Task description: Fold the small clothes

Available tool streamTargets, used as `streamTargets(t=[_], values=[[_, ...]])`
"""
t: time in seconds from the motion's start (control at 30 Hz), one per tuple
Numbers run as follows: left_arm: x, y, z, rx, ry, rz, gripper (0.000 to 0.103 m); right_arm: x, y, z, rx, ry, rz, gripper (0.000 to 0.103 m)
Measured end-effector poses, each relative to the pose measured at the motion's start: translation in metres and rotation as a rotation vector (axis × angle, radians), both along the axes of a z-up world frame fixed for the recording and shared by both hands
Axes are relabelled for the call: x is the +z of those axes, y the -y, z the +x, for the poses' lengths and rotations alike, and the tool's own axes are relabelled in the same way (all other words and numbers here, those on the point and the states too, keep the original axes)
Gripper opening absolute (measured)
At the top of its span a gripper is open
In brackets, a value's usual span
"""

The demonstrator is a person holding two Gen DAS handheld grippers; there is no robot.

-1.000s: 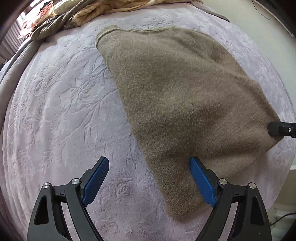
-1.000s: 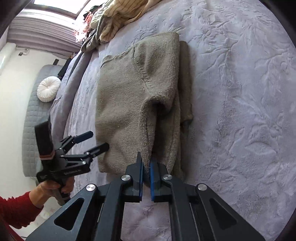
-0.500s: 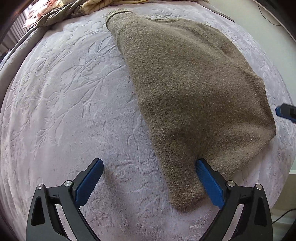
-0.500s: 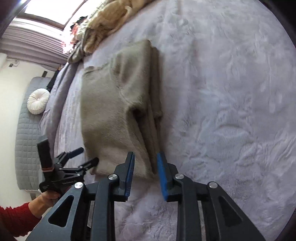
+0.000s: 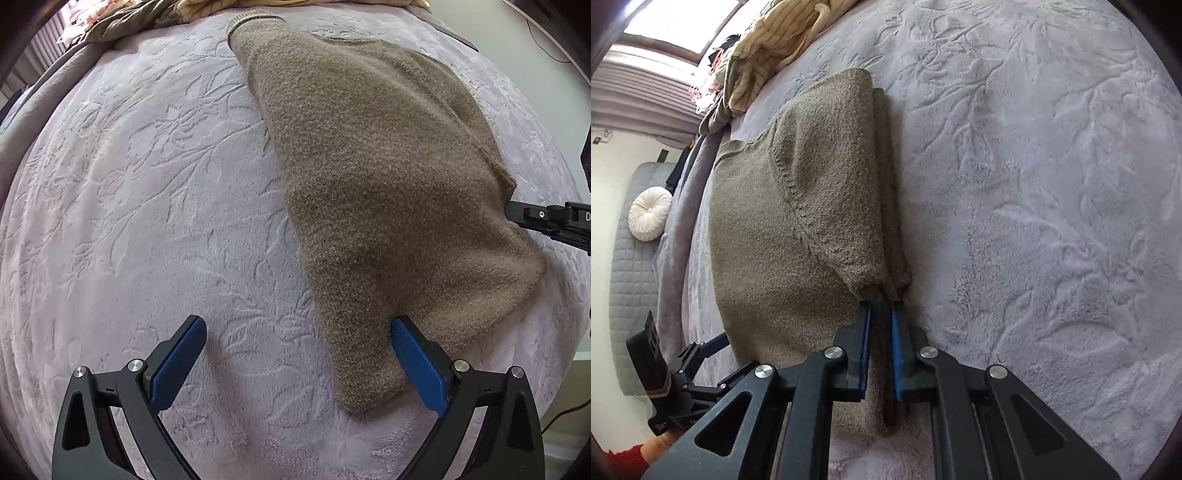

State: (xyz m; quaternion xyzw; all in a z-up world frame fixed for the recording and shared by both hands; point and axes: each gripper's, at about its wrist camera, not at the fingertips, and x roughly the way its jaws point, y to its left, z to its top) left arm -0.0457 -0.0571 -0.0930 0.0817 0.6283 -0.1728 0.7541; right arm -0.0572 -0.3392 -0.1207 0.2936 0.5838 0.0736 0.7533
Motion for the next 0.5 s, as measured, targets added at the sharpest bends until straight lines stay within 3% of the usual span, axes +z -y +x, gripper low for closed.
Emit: streamTargets(t=[0.13,0.33,0.5], values=[[0.005,0.002,0.002,0.016,-0.007,0.006,0.101,0.011,0.0,-0.005,0.024,-0.015,-0.034,0.014],[0.012,0.003,-0.003,0.014,0.002,0.03,0.101,0.02,0.015,-0.023,-0.029,-0.04,-0.028,0.019],[0.017,0.005,-0.012,0.03,-0.011,0.036,0.101,0.02,0.022,-0.028,-0.052,-0.055,-0.029,0.037]])
